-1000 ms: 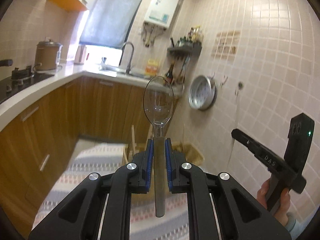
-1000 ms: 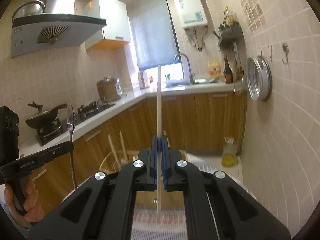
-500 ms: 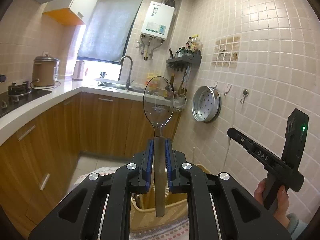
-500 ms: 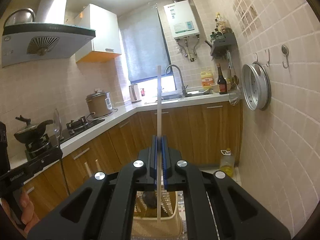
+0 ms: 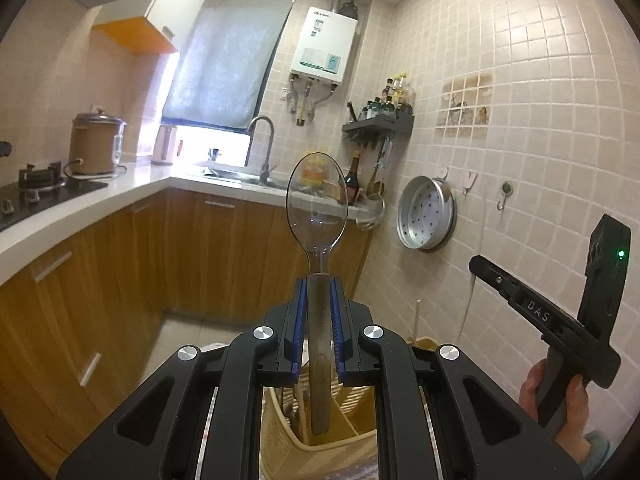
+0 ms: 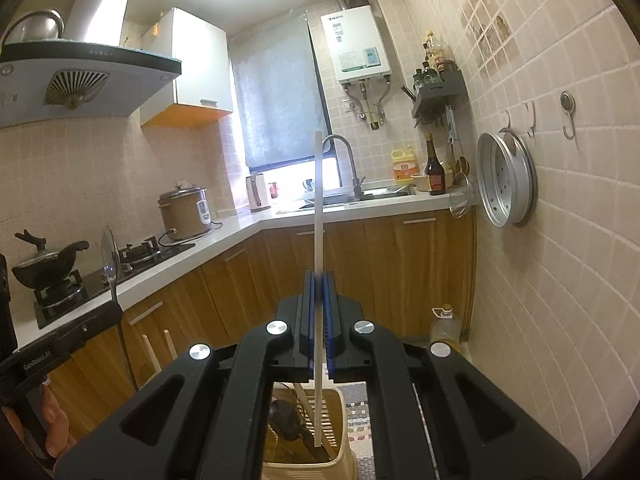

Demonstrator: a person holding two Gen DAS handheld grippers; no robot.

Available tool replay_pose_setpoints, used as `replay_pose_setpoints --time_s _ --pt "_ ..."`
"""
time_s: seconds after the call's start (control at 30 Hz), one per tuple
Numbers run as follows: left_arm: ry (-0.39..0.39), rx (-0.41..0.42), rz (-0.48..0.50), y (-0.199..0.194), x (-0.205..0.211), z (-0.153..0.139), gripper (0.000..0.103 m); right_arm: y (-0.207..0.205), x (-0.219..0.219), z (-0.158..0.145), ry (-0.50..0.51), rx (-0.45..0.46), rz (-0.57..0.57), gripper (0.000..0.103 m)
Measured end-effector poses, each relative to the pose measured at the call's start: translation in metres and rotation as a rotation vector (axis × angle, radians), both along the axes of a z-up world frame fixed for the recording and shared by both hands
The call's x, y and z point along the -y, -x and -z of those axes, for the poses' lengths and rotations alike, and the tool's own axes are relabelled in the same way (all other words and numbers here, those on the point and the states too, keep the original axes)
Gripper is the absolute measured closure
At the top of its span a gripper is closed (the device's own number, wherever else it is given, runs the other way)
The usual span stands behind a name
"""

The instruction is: Organize utensils

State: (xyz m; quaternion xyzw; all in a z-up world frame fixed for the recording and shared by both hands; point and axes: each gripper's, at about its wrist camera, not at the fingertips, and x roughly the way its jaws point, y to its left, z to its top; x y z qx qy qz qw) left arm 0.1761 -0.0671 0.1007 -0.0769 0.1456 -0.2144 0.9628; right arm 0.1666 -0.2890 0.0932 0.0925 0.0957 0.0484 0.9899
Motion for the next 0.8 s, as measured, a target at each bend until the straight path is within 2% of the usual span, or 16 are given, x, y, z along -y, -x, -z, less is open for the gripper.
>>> replay_pose_setpoints --time_s 0.17,0.23,0.27,0.3,0.33,0.4,0.53,0.63,0.7,0.8 --pt "-0.05 0.031 0.005 0.006 0.007 0.01 0.09 0.006 -0.001 0.01 -0.006 -0.015 -0.019 0.099" --pt "-0.064 0.018 0.016 0.012 0.006 0.012 0.072 0.016 -0.002 0.009 0.008 -0.02 -0.024 0.099" --pt "-0.063 0.018 0.013 0.015 0.004 0.012 0.067 0.021 -0.002 0.007 0.012 -0.014 -0.022 0.099" --pt "-0.059 0.023 0.009 0.021 0.001 0.01 0.055 0.027 -0.002 0.005 0.018 -0.006 -0.018 0.096" --pt "-0.057 0.032 0.006 0.025 -0.001 0.008 0.05 0.034 -0.003 0.001 0.027 -0.001 -0.018 0.093" --pt "-0.056 0.051 -0.006 0.037 -0.007 0.001 0.05 0.047 -0.005 -0.006 0.039 -0.004 -0.026 0.082" --pt "-0.037 0.058 -0.009 0.056 -0.017 -0.011 0.05 0.072 -0.008 -0.02 0.05 0.016 -0.021 0.08" --pt "-0.037 0.082 -0.014 0.077 -0.022 -0.022 0.05 0.094 -0.012 -0.031 0.059 0.035 -0.022 0.071" --pt "-0.043 0.096 -0.016 0.09 -0.024 -0.028 0.048 0.111 -0.017 -0.038 0.072 0.058 -0.018 0.053" --pt "-0.046 0.119 -0.023 0.113 -0.03 -0.034 0.042 0.135 -0.025 -0.043 0.105 0.082 -0.022 0.051"
